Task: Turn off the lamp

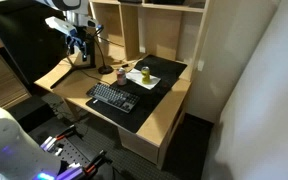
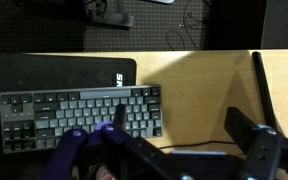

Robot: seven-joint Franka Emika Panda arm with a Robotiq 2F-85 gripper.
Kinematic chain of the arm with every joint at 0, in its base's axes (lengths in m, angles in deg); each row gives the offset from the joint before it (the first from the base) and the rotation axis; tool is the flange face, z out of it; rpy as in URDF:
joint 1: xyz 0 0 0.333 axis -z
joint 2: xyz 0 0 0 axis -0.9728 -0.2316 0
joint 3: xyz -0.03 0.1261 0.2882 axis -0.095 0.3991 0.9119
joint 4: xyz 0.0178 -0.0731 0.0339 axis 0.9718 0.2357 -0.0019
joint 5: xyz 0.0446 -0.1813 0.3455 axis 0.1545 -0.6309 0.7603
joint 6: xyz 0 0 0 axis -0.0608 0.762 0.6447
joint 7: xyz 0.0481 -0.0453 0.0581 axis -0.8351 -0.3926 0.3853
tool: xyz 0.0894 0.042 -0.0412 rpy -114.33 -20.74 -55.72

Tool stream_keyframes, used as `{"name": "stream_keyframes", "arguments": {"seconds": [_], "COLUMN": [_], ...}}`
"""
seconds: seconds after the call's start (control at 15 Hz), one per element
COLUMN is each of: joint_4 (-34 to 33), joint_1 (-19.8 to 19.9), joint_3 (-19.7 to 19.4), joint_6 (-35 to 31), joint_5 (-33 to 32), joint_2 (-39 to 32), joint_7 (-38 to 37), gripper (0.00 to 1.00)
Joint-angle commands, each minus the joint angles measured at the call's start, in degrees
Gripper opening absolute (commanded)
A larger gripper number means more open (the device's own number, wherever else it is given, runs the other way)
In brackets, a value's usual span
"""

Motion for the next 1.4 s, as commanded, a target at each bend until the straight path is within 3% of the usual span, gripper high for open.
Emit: {"name": "stream_keyframes", "arguments": {"seconds": [0.0, 0.27, 0.47, 0.67, 0.73, 0.93, 1.0, 1.33], "joint_4": [-0.08, -5.3, -10.19, -15.01, -11.26, -14.42, -15.15, -22.46], "joint_1": [0.58, 0.96, 0.52, -0.31, -0.09, -0.4, -0.87, -3.34], "joint_3": [0.53, 1.18, 1.84, 1.44, 1.35, 1.15, 0.94, -0.05], "joint_6": [0.12, -12.42, -23.5, -24.58, -24.69, -24.68, -24.12, -33.73], "joint_5": [0.08, 0.32, -1.06, -2.46, -1.54, -1.8, -4.59, -10.28], "joint_2": [0.0, -7.82, -14.69, -19.34, -16.25, -19.2, -20.89, -31.6], "joint_7": [0.08, -5.82, -15.02, -22.72, -18.93, -21.55, -22.5, -27.46], "gripper": [1.0, 1.0, 1.0, 1.0, 1.0, 1.0, 1.0, 1.0]}}
